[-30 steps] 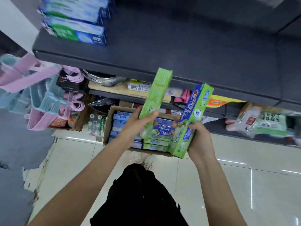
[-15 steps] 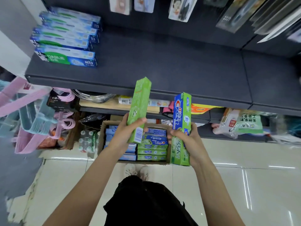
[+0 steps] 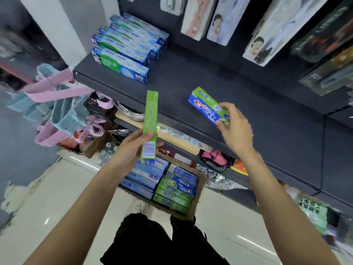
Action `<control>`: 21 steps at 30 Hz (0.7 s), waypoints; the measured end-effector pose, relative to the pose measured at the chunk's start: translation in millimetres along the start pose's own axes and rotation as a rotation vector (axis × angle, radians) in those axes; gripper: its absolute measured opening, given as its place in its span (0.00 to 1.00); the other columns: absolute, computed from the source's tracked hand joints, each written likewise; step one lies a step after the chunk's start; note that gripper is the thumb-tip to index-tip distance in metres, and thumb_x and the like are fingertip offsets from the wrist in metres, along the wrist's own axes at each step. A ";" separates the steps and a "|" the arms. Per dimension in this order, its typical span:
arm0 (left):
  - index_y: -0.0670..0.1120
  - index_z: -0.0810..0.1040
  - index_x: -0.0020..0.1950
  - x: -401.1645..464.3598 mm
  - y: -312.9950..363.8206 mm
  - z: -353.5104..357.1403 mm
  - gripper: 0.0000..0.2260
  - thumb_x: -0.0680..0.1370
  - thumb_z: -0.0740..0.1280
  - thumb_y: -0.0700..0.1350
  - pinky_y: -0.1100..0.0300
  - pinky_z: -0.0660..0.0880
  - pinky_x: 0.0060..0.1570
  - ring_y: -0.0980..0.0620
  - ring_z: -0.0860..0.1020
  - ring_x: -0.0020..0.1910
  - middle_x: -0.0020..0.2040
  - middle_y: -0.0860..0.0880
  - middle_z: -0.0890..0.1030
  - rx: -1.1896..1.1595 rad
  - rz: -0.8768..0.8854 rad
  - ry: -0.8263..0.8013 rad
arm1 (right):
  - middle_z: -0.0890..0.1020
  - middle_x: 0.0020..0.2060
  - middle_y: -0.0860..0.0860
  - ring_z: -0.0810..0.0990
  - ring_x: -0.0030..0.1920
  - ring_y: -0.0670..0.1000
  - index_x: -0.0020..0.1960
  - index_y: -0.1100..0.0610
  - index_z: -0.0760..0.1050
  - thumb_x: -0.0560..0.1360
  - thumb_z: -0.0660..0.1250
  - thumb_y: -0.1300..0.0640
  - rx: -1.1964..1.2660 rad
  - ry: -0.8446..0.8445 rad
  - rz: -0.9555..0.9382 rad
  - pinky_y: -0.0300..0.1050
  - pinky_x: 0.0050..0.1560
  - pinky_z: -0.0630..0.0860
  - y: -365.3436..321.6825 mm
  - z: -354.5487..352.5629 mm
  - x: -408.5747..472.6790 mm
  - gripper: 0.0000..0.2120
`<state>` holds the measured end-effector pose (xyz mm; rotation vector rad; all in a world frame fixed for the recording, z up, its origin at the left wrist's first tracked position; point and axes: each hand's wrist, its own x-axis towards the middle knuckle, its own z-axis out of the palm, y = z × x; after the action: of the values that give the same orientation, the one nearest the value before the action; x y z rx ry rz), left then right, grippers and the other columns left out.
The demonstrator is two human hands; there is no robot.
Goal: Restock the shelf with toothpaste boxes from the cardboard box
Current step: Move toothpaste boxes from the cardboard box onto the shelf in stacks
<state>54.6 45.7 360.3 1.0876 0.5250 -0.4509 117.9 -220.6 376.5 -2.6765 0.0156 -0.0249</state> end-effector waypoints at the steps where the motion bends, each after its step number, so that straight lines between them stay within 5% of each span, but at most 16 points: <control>1: 0.41 0.75 0.60 -0.5 -2.1 3.8 0.18 0.72 0.67 0.45 0.56 0.79 0.47 0.49 0.84 0.44 0.48 0.46 0.82 0.009 0.039 0.026 | 0.76 0.56 0.56 0.75 0.55 0.60 0.67 0.51 0.68 0.75 0.65 0.60 -0.078 0.003 -0.091 0.53 0.50 0.71 3.5 6.1 24.6 0.21; 5: 0.42 0.71 0.67 9.2 -17.8 20.2 0.20 0.75 0.65 0.43 0.46 0.73 0.58 0.47 0.82 0.50 0.49 0.48 0.82 -0.099 0.100 0.159 | 0.74 0.56 0.60 0.72 0.52 0.63 0.70 0.51 0.68 0.76 0.61 0.66 -0.293 -0.003 -0.301 0.55 0.54 0.68 14.7 36.3 115.9 0.24; 10: 0.44 0.73 0.64 38.9 -25.4 45.8 0.14 0.80 0.59 0.43 0.56 0.76 0.44 0.50 0.81 0.50 0.48 0.47 0.83 -0.225 0.084 0.252 | 0.74 0.59 0.59 0.70 0.57 0.62 0.70 0.51 0.67 0.72 0.60 0.71 -0.423 0.071 -0.365 0.55 0.56 0.66 11.5 67.7 196.5 0.30; 16: 0.44 0.76 0.57 65.2 -4.9 65.4 0.11 0.80 0.57 0.44 0.59 0.79 0.43 0.54 0.83 0.43 0.49 0.47 0.84 -0.226 0.049 0.258 | 0.64 0.72 0.60 0.60 0.72 0.61 0.73 0.53 0.62 0.77 0.62 0.63 -0.392 0.025 -0.241 0.56 0.73 0.54 6.1 81.7 236.7 0.26; 19: 0.43 0.75 0.61 66.6 4.2 65.8 0.14 0.80 0.56 0.45 0.59 0.77 0.44 0.53 0.83 0.45 0.52 0.46 0.83 -0.225 0.071 0.232 | 0.63 0.73 0.58 0.60 0.72 0.58 0.72 0.55 0.64 0.78 0.61 0.57 -0.179 0.037 -0.242 0.52 0.71 0.58 -9.2 68.9 197.4 0.22; 21: 0.44 0.75 0.61 67.8 5.9 65.7 0.14 0.80 0.58 0.48 0.58 0.77 0.47 0.52 0.83 0.46 0.52 0.47 0.84 -0.202 0.074 0.242 | 0.69 0.68 0.54 0.69 0.66 0.50 0.69 0.54 0.67 0.79 0.62 0.56 0.215 -0.126 -0.163 0.44 0.67 0.65 -28.2 56.0 141.8 0.19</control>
<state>123.5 -17.9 347.5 0.9682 0.7254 -0.1965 260.9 -172.4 341.2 -2.4531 -0.2328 0.0858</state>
